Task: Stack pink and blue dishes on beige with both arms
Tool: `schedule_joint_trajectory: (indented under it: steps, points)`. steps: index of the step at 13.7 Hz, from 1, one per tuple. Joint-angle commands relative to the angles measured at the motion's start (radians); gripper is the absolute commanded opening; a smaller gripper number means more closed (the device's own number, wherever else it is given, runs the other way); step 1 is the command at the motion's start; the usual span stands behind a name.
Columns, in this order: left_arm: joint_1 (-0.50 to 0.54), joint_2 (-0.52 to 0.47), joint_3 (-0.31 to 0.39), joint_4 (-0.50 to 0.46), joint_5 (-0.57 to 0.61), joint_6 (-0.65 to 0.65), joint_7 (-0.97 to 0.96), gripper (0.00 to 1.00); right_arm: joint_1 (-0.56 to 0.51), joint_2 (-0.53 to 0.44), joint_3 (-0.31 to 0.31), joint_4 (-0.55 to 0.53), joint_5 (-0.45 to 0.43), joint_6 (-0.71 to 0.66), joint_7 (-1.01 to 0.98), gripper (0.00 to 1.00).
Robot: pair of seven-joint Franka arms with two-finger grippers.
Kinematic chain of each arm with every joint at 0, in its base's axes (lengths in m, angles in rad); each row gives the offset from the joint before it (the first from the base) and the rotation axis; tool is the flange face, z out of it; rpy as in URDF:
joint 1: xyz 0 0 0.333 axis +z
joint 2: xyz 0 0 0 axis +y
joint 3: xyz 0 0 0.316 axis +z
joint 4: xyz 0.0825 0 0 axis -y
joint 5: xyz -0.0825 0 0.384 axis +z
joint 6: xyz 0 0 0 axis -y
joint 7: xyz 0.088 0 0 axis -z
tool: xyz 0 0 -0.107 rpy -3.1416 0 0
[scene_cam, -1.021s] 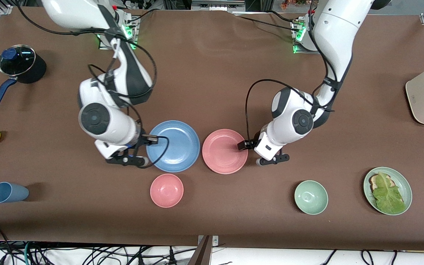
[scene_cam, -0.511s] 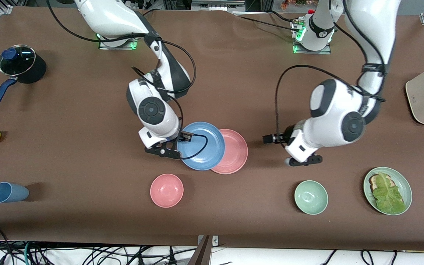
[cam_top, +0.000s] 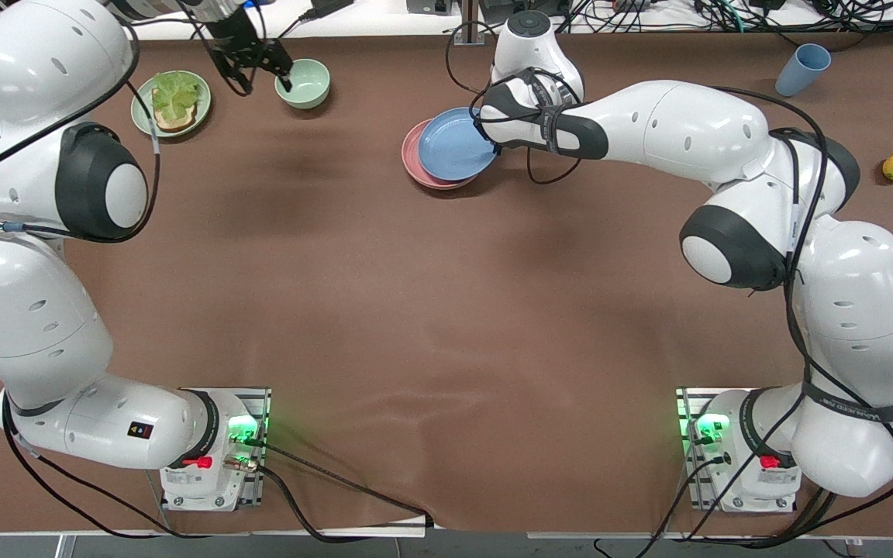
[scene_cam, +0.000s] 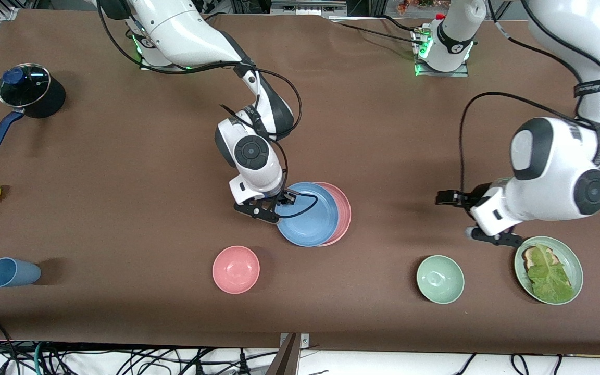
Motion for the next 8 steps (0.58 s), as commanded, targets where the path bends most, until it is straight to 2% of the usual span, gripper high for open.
schedule_joint_trajectory:
  steps: [1, 4, 8]
  points:
    - [0.026, -0.021, 0.014, 0.009, 0.050, -0.031, 0.112, 1.00, 0.012, 0.017, -0.009, 0.027, -0.002, 0.033, 0.063, 0.00]
    - [0.037, -0.027, 0.048, 0.035, 0.122, -0.045, 0.165, 1.00, 0.034, 0.017, -0.009, 0.027, 0.003, 0.028, 0.123, 0.00]
    - [0.038, -0.056, 0.048, 0.181, 0.167, -0.230, 0.155, 1.00, 0.046, 0.013, -0.007, 0.026, 0.010, 0.028, 0.180, 0.00]
